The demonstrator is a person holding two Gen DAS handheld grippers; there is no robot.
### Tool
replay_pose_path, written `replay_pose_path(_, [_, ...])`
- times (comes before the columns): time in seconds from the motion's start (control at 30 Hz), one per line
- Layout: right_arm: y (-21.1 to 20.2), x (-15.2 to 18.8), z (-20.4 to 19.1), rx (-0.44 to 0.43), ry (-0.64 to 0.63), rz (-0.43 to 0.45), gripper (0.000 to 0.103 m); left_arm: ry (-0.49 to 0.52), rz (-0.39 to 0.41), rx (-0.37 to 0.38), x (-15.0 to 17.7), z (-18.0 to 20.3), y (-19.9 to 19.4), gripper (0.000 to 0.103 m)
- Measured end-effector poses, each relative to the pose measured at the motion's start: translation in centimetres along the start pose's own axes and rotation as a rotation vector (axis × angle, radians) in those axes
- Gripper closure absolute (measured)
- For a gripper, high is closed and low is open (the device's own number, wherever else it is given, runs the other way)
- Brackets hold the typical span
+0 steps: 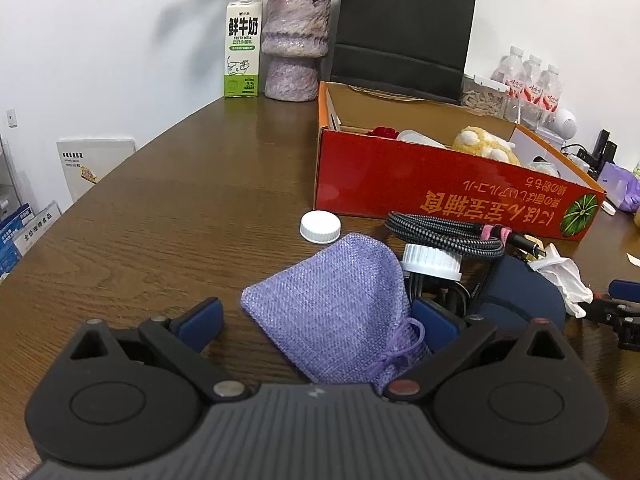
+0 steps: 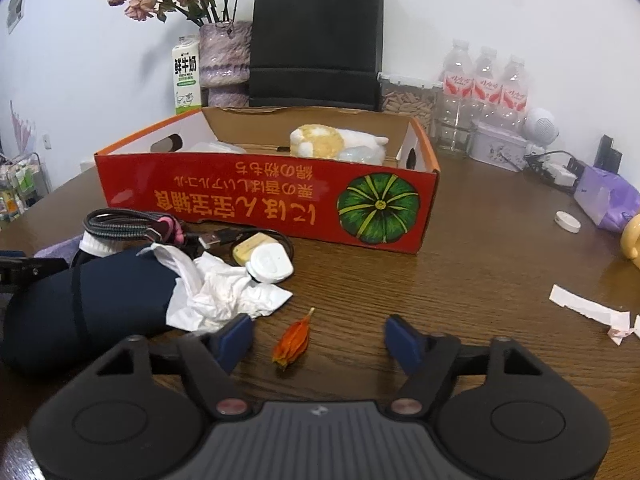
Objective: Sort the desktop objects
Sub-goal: 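Grasp the purple fabric pouch with the left tool while the right tool grasps the small orange item, then carry pouch and orange item into the box and open both tools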
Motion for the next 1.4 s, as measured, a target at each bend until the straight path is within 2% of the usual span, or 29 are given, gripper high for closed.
replay_pose_path(0.03, [0.0,0.0,0.0,-0.003,0.001,0.0,0.032,0.001,0.002,0.006,0.0,0.1,0.0,0.005])
replay_pose_path(0.23, [-0.1,-0.1,-0.3,-0.025,0.004,0.011,0.056,0.01,0.018,0.038,0.1,0.6,-0.7,0.028])
replay_pose_path(0.27, [-0.1,-0.1,-0.4,-0.027,0.003,0.013,0.062,0.012,0.021,0.043,0.1,0.8,-0.8,0.034])
replay_pose_path(0.33, [-0.2,-0.2,-0.5,-0.031,0.002,0.016,0.07,0.015,0.025,0.054,0.1,1.0,-1.1,0.052])
replay_pose_path(0.4, [-0.2,-0.2,-0.6,-0.036,0.001,0.018,0.081,0.026,0.027,0.055,0.2,1.4,-1.3,0.078])
replay_pose_path(0.5, [-0.2,-0.2,-0.7,-0.041,-0.003,0.021,0.091,0.027,0.033,0.066,0.2,1.8,-1.6,0.088])
replay_pose_path(0.9, [-1.0,-0.8,-1.2,-0.055,-0.011,0.082,0.091,0.029,0.1,0.046,-0.8,1.7,-3.0,0.092])
replay_pose_path(1.17, [-1.7,-1.9,-1.2,-0.057,0.001,0.141,0.092,0.042,0.216,0.026,-3.1,1.6,-5.0,0.093])
replay_pose_path(1.4, [-2.1,-4.5,-1.7,-0.056,0.018,0.217,0.092,0.028,0.315,0.039,-6.2,2.6,-6.0,0.093])
Point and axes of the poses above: each gripper's, at about its wrist camera, not at the fingertips, and y roughly the way its jaws point, z to its right, x to its underside, the point moved 10 cm from there along y, roughly the way its jaws point, and after that the axes turned 11 degrees about -x, right-handed, at the moved point
